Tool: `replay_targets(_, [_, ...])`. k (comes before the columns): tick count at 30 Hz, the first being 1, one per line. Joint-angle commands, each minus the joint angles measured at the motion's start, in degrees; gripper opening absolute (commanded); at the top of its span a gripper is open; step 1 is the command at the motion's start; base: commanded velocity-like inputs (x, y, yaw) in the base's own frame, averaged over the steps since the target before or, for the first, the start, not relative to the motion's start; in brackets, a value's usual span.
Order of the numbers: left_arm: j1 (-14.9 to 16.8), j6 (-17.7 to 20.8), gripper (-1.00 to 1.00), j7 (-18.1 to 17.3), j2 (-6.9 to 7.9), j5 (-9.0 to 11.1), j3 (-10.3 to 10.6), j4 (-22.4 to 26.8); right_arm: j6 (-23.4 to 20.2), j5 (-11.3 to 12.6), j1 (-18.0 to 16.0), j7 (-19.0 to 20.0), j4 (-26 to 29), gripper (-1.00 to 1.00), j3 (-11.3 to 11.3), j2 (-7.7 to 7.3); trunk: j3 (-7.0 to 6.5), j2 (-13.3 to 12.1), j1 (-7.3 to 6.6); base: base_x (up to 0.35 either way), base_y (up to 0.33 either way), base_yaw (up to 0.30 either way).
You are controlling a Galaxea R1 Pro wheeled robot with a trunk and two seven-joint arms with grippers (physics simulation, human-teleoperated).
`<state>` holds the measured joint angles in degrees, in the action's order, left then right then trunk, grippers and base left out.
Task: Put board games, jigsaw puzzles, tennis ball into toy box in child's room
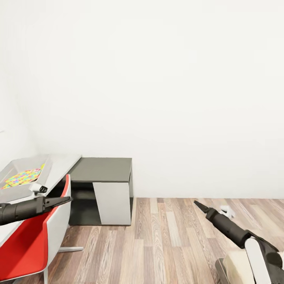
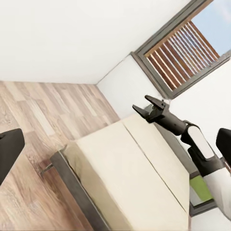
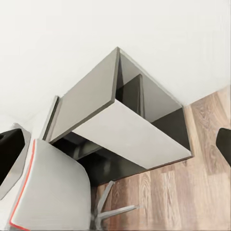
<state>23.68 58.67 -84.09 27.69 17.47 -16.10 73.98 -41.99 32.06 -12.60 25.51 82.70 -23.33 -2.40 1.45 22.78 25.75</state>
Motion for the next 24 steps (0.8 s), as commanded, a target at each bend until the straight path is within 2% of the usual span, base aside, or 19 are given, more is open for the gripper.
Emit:
replay_targets(1, [0.05, 0.49, 1.0, 0.34, -0.22, 0.05, 0.13, -0.19, -0.35, 0.11, -0.07, -0.97, -0.18, 1.0, 0.7, 0.05, 0.14, 0.14, 0.04, 0.0, 0.0, 0.0])
replay_targets(3, [0.16, 0.22, 1.0, 3.87, -2.07, -0.11, 1.0, -1.37, -0.07, -0.03, -0.26, -4.14, -1.4, 1.0, 3.75, 0.14, 0.14, 0.14, 0.04, 0.0, 0.0, 0.0])
replay_targets(4, [0.24, 0.17, 1.0, 5.2, -2.74, -0.19, 1.22, -1.74, 0.11, -0.08, -0.32, -4.72, -1.8, 1.0, 4.48, 0.15, 0.14, 0.14, 0.04, 0.0, 0.0, 0.0])
replay_targets(7, [0.78, -0.19, 1.0, 15.63, -6.79, -0.99, 1.97, -3.5, 1.37, -0.14, -1.07, -7.62, -4.6, 1.0, 7.29, 0.06, 0.14, 0.14, 0.04, 0.0, 0.0, 0.0])
replay_targets(10, [0.92, -0.65, 1.0, 22.51, -9.15, -1.13, 2.21, -4.01, 1.65, -0.1, -2.14, -9.78, -6.39, 1.0, 8.0, 0.0, 0.14, 0.14, 0.04, 0.0, 0.0, 0.0])
replay_targets(11, [0.96, -0.88, 1.0, 25.41, -10.4, -1.16, 2.38, -4.14, 1.71, -0.09, -2.63, -10.93, -7.29, 1.0, 8.2, 0.0, 0.14, 0.14, 0.04, 0.0, 0.0, 0.0])
replay_targets(12, [0.97, -0.96, 1.0, 26.72, -11.04, -1.19, 2.48, -4.19, 1.74, -0.09, -2.85, -11.49, -7.77, 1.0, 8.29, 0.0, 0.14, 0.14, 0.04, 0.0, 0.0, 0.0])
replay_targets(13, [0.99, -1.15, 1.0, 30.42, -13.08, -1.34, 3.09, -4.33, 1.76, -0.08, -3.54, -13.06, -9.11, 1.0, 8.5, 0.03, 0.14, 0.14, 0.04, 0.0, 0.0, 0.0])
replay_targets(14, [1.0, -1.23, 1.0, 32.53, -14.24, -1.56, 3.67, -4.47, 1.75, -0.07, -3.98, -13.84, -9.86, 1.0, 8.58, 0.08, 0.14, 0.14, 0.04, 0.0, 0.0, 0.0])
replay_targets(15, [1.0, -1.25, 1.0, 33.6, -14.73, -1.73, 4.03, -4.54, 1.76, -0.07, -4.2, -14.17, -10.22, 1.0, 8.62, 0.1, 0.14, 0.14, 0.04, 0.0, 0.0, 0.0])
replay_targets(17, [1.01, -1.47, 1.0, 38.03, -16.11, -2.68, 5.57, -4.7, 1.82, -0.1, -4.88, -15.25, -11.58, 1.0, 8.69, 0.16, 0.14, 0.14, 0.04, 0.0, 0.0, 0.0])
replay_targets(20, [1.01, -3.74, 1.0, 44.04, -17.59, -3.68, 7.2, -5.53, 1.88, -0.12, -5.7, -16.82, -13.26, 1.0, 8.72, 0.03, 0.14, 0.14, 0.04, 0.0, 0.0, 0.0])
replay_targets(23, [1.15, -6.9, 1.0, 51.19, -20.13, -4.11, 8.06, -10.22, 1.75, -0.09, -7.87, -20.28, -16.71, 1.0, 8.73, -0.02, 0.14, 0.14, 0.04, 0.0, 0.0, 0.0])
replay_targets(24, [1.23, -7.27, 1.0, 52.32, -20.47, -4.14, 8.12, -11.39, 1.71, -0.1, -8.29, -21.01, -17.5, 1.0, 8.75, -0.01, 0.14, 0.14, 0.04, 0.0, 0.0, 0.0])
